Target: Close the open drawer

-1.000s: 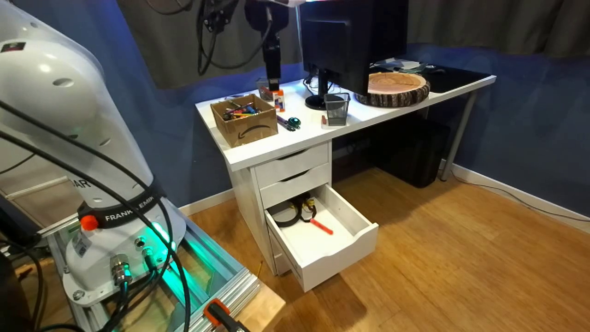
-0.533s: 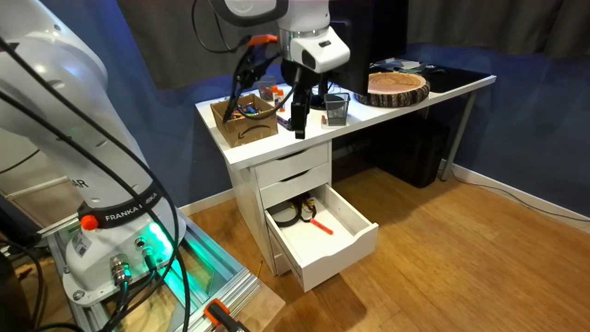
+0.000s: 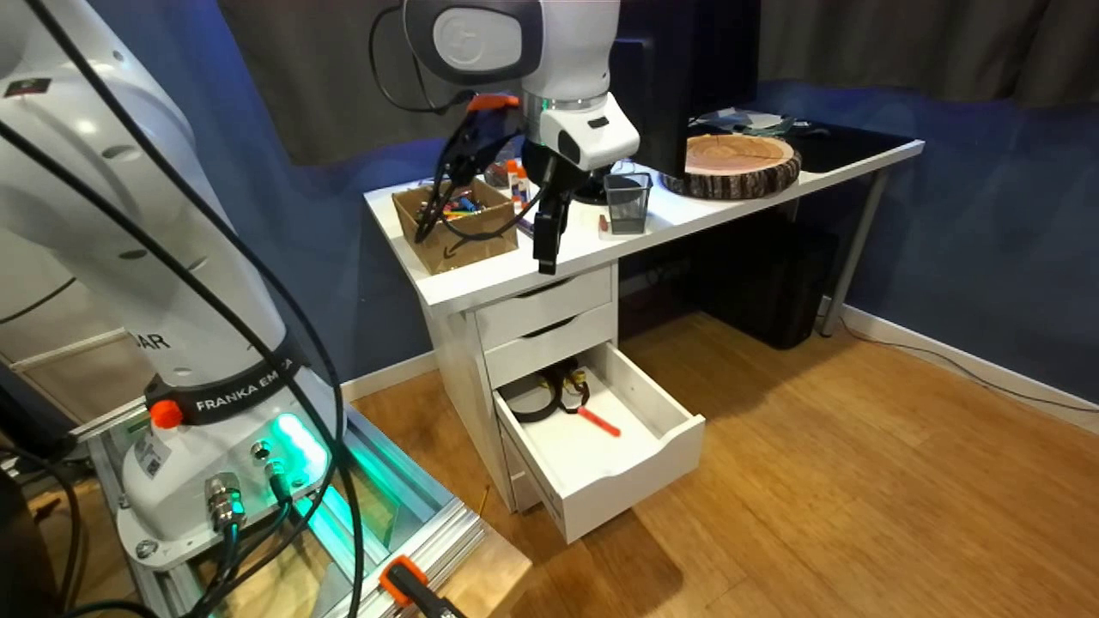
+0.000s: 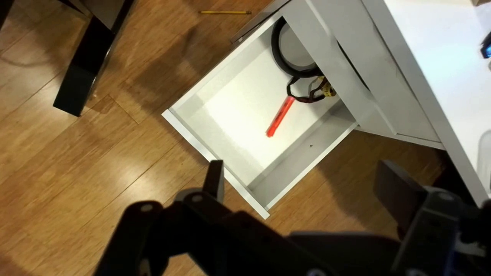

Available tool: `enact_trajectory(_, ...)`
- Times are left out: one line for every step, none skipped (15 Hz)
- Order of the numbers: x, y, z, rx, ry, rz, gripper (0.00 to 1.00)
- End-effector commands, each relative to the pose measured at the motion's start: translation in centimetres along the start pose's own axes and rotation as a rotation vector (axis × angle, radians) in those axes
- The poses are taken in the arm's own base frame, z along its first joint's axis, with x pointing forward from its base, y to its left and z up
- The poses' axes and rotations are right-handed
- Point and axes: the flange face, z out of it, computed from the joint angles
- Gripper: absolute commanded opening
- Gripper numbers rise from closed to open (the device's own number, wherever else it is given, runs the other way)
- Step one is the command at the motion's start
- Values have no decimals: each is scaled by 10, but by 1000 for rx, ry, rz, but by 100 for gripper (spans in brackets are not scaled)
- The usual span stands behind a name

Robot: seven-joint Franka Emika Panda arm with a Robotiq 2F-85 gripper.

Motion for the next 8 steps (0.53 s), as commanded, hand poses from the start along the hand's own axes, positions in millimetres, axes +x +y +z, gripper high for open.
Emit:
enact_trajectory(12,-2,6,-6,-15,51,100)
enact_trajectory(24,-1,15,-18,-22,96,100)
enact_trajectory(37,5,25,-29,-25,155,100)
enact_trajectory(48,12,33,-36,-23,208,100)
enact_trajectory(60,20,42,-44,-23,261,100)
enact_trajectory(72,29,51,-49,-21,310,100)
enact_trajectory(84,37,61,-58,-24,359,100)
enact_trajectory(95,45,70,-67,-17,410,100)
